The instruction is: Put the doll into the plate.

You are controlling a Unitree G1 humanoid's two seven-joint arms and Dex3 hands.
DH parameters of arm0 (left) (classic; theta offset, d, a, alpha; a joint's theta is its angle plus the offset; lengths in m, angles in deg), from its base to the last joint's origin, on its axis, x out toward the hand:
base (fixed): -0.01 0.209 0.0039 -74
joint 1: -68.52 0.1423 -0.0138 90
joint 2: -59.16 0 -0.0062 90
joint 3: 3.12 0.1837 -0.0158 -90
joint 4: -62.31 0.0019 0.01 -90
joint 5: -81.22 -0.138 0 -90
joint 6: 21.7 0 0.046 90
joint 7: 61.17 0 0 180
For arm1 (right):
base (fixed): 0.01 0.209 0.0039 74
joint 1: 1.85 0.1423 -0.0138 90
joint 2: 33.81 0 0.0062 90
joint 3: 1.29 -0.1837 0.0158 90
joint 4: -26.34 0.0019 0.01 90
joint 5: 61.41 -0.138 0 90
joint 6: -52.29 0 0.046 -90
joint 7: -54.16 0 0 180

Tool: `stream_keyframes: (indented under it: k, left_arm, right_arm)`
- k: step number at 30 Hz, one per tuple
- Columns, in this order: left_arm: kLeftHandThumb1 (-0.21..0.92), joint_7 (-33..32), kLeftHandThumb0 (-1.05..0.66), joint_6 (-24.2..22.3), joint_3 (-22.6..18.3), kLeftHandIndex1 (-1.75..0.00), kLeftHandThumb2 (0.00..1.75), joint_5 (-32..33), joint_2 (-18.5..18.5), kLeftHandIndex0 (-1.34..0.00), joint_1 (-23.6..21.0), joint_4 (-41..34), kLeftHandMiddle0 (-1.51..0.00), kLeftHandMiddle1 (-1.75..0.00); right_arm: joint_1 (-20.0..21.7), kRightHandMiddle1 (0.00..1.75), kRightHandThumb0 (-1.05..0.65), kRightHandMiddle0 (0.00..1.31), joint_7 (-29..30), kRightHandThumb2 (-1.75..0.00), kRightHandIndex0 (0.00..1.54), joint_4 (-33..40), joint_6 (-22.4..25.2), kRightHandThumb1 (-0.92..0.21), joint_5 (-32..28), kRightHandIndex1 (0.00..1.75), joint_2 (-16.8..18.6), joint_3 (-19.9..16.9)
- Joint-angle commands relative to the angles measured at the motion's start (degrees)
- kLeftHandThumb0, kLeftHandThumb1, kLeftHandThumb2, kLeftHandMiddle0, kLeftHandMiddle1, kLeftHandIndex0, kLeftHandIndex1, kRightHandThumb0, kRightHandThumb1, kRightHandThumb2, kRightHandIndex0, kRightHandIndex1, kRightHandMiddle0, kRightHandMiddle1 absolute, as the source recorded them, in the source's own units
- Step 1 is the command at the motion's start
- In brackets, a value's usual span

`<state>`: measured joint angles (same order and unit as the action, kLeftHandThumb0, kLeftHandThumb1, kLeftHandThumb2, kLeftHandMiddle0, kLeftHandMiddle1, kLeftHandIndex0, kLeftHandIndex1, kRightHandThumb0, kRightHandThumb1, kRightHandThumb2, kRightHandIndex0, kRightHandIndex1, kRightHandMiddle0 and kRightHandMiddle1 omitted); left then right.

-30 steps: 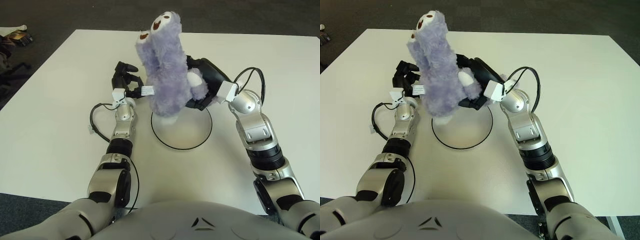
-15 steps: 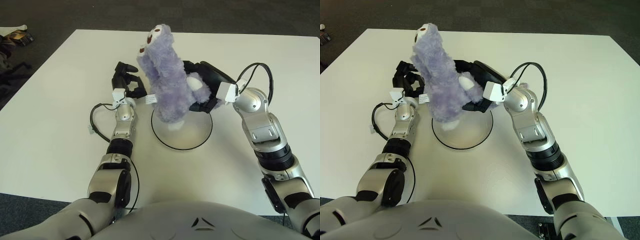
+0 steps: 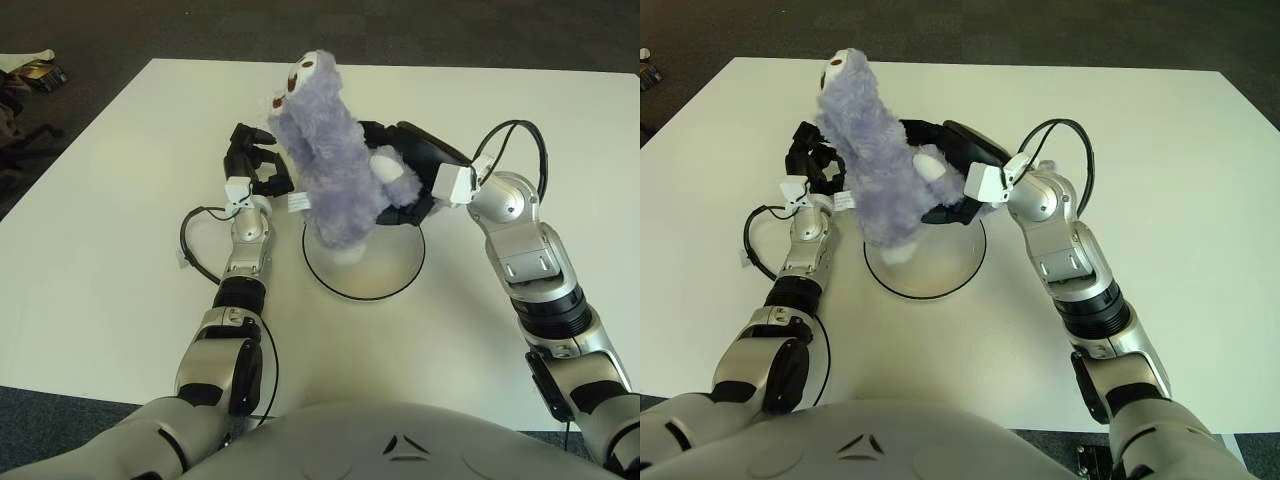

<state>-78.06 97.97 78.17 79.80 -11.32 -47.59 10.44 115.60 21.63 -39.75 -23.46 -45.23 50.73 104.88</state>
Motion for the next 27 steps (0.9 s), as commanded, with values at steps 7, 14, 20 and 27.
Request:
stream_keyframes:
  k: [7,14,20,27]
  left_arm:
    - [0.17,0.46,-0.01,0.18,0.09,-1.75,1.49,0.05,0.13,-0.6,4.78,3.16,-0.61,-1.75]
    - [0.17,0.87,-0.01,0.43,0.0,-1.75,1.49,0.33,0.17,-0.6,4.77,3.23,-0.61,-1.75]
    - [0.17,1.38,-0.01,0.51,-0.12,-1.75,1.5,0.62,0.23,-0.6,4.78,3.21,-0.61,-1.75]
    - [0.17,1.19,-0.01,0.1,-0.14,-1.75,1.5,0.72,0.44,-0.6,4.92,2.71,-0.61,-1.75]
  right_arm:
    - [0.28,1.32,-0.24,0.1,0.68,-1.22,0.04,-1.11,-5.08,-0.13,-0.7,1.33,-1.12,-1.27]
    - [-0.02,1.25,-0.33,0.04,-0.84,-1.16,0.07,-1.31,-5.66,-0.17,-2.55,1.17,-1.48,-1.99]
    - [0.13,1.21,-0.35,0.01,-1.96,-1.15,0.07,-1.31,-5.31,-0.19,-3.33,1.05,-2.31,-2.16]
    - [0.4,1.16,-0.39,0.0,-2.49,-1.12,0.08,-1.51,-6.2,-0.21,-3.89,0.93,-2.99,-2.37]
